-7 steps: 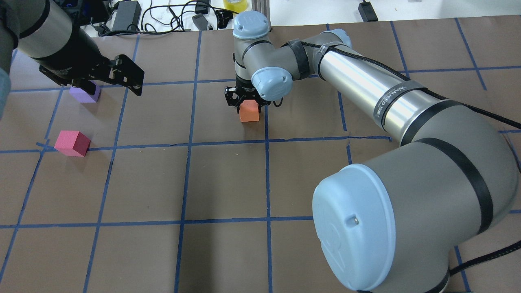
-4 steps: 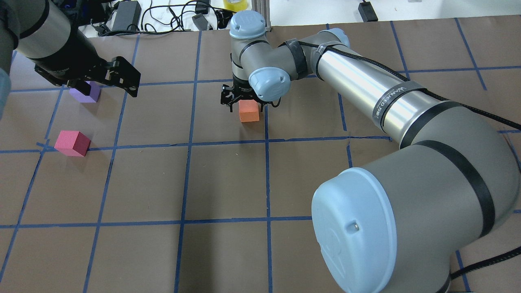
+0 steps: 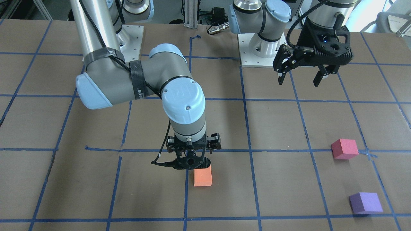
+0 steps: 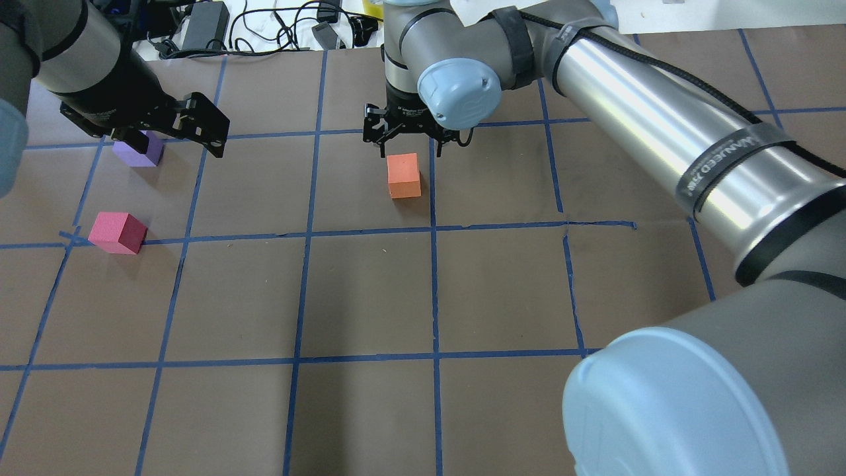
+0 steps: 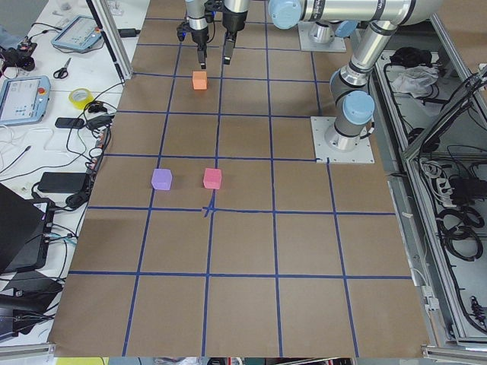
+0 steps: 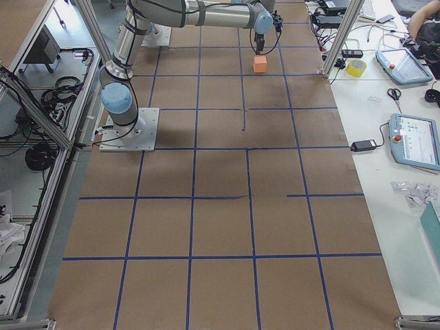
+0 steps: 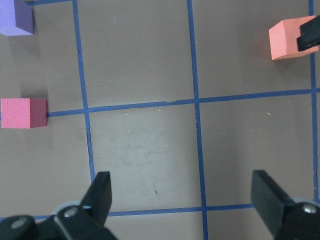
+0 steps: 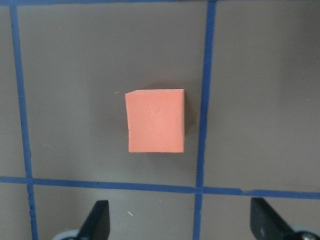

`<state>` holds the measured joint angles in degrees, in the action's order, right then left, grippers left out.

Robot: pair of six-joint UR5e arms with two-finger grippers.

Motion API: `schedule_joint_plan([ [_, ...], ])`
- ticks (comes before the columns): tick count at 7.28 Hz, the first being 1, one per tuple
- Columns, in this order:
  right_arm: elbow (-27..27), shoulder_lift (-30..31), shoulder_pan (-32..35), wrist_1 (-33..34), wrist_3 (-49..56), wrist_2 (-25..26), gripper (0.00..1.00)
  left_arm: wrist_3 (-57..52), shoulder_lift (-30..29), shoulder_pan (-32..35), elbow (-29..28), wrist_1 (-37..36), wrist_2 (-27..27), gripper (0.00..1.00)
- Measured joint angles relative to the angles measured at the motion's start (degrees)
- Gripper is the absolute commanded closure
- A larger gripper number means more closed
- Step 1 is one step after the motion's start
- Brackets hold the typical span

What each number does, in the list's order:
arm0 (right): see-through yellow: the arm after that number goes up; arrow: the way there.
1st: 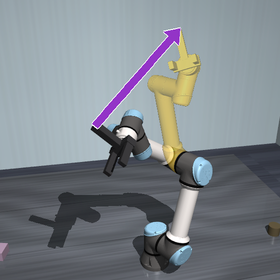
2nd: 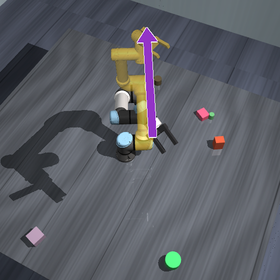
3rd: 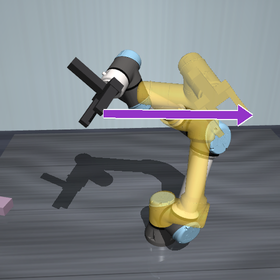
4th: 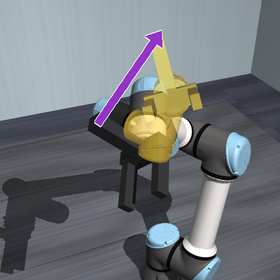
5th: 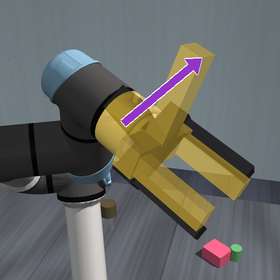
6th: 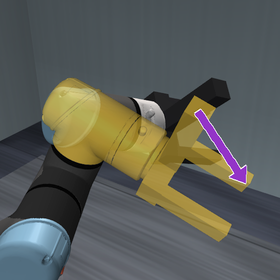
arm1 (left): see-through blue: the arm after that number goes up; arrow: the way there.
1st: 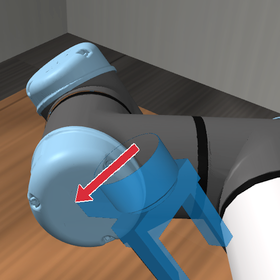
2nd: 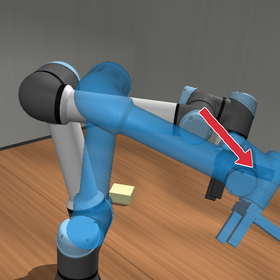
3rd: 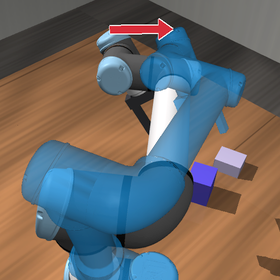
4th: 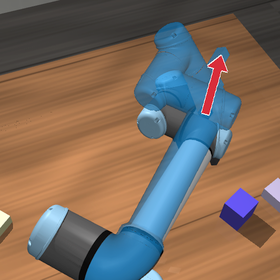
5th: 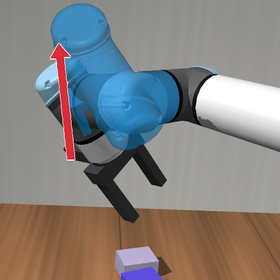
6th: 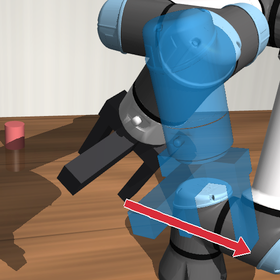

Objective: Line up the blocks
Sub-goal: 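Open the right gripper to release the orange cube and lift away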

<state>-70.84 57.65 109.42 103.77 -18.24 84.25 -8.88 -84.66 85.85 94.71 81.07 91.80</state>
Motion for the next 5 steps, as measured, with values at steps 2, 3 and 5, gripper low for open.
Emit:
schedule_joint_plan([
  [2,-1.57,5.77,-5.2,-6.25,7.06,0.69,0.0,-0.69,-0.73,-0.23,-0.61,-0.22,-0.06,0.0],
  [3,-3.51,9.6,-8.21,-8.55,12.31,2.41,0.0,-0.73,-1.9,-0.41,-0.71,-0.42,-0.29,0.0],
  [5,-10.49,17.78,-13.25,-9.71,20.51,6.16,0.0,1.06,-7.16,-0.47,-0.61,-4.57,-0.8,0.0],
])
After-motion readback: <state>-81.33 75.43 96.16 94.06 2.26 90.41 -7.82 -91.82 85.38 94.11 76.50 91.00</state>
